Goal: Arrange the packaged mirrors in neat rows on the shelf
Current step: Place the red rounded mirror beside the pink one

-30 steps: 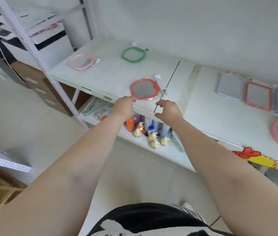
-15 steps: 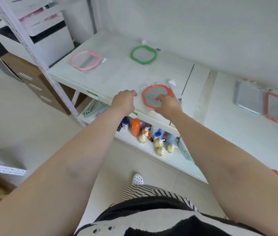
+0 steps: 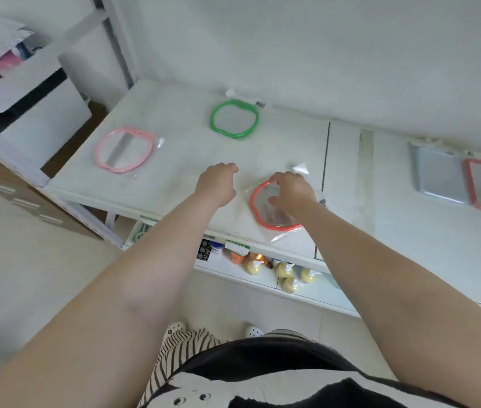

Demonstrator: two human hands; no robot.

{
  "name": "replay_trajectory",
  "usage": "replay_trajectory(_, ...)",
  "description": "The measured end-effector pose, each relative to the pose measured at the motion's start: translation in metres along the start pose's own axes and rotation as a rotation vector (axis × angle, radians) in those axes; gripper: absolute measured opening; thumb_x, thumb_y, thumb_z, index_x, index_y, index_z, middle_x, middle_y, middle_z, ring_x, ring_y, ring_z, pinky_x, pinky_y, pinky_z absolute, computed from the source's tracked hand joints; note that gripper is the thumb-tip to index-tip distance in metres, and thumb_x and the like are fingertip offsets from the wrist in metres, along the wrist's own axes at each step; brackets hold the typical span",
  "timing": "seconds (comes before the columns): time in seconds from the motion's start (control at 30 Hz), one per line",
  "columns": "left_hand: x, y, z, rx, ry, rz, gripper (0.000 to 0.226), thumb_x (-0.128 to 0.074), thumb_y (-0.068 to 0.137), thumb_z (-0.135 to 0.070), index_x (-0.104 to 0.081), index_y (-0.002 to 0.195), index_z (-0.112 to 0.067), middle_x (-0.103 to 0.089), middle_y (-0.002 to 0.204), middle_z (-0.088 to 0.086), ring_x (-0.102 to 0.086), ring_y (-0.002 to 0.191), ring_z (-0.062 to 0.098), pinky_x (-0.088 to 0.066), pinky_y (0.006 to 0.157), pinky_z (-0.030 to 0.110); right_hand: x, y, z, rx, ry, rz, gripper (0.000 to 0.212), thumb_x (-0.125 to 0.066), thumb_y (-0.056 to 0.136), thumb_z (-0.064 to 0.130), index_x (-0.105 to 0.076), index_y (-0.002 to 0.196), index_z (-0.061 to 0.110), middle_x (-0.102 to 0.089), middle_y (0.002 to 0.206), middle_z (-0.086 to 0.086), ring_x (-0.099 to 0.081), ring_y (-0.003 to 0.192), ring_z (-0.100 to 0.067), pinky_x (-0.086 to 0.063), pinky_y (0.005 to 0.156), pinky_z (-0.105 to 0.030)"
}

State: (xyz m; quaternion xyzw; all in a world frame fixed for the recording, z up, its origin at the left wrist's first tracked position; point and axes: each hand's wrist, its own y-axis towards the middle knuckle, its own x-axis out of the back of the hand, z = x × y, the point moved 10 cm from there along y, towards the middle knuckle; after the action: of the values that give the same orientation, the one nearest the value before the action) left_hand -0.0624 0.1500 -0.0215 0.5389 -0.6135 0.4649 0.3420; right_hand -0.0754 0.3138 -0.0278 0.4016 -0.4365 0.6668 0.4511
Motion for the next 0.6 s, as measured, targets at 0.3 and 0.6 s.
replay_trajectory(0.3, -0.017, 0.049, -0.012, -0.319, 0.076, 0.208, 0.059, -0.057, 0.087, -0.013, -0.039, 0.143, -0.018, -0.048, 0.14, 0.009, -0.046, 0.129, 0.028, -0.04, 0.101, 0.034, -0.011, -0.023, -0.018, -0.419, 0.13, -0.104, 0.05, -0.07, 0.08, 0.026, -0.055, 0.128, 0.027, -0.06, 0.128, 0.001, -0.053, 0.12, -0.023, -0.048, 0.095, -0.035)
replay_trajectory(0.6, -0.051, 0.041, -0.023, -0.446, -0.039, 0.394, 0.048, -0.056, 0.092, -0.02, -0.044, 0.135, -0.003, -0.051, 0.137, 0.017, -0.05, 0.126, 0.032, -0.041, 0.099, 0.033, -0.056, -0.099, -0.042, -0.948, 0.488, -0.362, 0.061, -0.067, 0.079, 0.019, -0.043, 0.134, 0.008, -0.047, 0.132, -0.015, -0.047, 0.123, -0.033, -0.041, 0.1, -0.038)
